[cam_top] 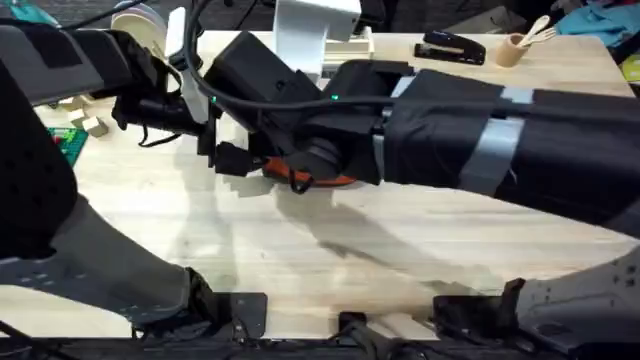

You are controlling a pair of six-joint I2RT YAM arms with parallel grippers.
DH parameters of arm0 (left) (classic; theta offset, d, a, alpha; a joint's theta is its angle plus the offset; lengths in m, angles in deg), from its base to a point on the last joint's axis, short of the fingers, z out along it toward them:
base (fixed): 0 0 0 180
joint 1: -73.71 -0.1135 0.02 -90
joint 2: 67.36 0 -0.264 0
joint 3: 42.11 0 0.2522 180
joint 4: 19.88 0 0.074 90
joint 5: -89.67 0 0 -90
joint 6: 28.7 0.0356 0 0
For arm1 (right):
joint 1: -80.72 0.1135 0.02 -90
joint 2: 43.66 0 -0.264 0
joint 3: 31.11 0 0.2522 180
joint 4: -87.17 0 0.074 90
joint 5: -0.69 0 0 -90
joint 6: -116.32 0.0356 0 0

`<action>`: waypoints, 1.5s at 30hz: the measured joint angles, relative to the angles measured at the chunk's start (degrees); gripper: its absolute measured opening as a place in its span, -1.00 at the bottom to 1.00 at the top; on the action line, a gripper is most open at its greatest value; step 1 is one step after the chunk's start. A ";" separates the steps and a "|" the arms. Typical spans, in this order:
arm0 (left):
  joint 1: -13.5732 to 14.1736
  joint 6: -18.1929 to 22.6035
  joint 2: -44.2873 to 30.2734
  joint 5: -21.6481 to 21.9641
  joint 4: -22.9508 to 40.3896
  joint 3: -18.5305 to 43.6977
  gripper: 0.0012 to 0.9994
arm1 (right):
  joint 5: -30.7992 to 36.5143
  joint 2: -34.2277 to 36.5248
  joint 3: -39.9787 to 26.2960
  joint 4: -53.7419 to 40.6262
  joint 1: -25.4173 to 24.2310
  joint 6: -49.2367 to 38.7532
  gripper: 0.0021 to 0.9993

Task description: Unzip the bag, pick up the pens from the table one at a time and place them inside, then zip the bag closed.

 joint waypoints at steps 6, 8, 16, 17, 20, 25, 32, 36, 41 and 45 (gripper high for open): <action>3.24 -0.99 0.00 1.35 0.87 0.00 0.69 | 0.01 0.00 0.00 0.00 0.00 0.00 -0.94; 4.95 -1.35 0.00 3.15 0.85 0.00 -0.08 | 0.00 0.00 0.00 0.00 0.00 0.01 -0.94; 5.23 -1.49 0.00 4.35 0.87 0.00 -0.91 | 0.01 0.00 0.00 -3.77 -0.32 0.00 -0.94; 5.23 -1.48 0.00 4.35 0.87 0.00 -0.91 | 0.01 0.00 0.00 -4.49 -0.64 0.00 -0.94; 5.31 -1.47 0.00 4.37 0.87 0.00 -0.91 | -0.03 0.00 0.00 -6.56 -2.18 0.00 -0.94; 5.34 -1.47 0.00 4.39 0.94 0.00 -0.91 | -0.25 0.00 0.00 -10.37 -5.48 0.00 -0.94; 5.36 -1.47 0.00 4.52 1.35 0.00 -0.92 | -1.38 -0.22 -0.04 -16.17 -10.05 -0.02 -0.94; 5.34 -1.49 0.00 4.76 1.53 0.00 -0.92 | -1.74 -0.22 -0.09 -20.36 -14.43 -0.22 -0.94; 5.36 -1.49 0.00 4.72 1.72 0.00 -0.92 | -2.43 -0.22 -0.09 -22.74 -19.19 -0.46 -0.94; 5.95 -1.49 0.00 4.22 1.68 0.00 -0.92 | -4.46 -0.22 -0.11 -22.95 -23.39 -1.09 -0.94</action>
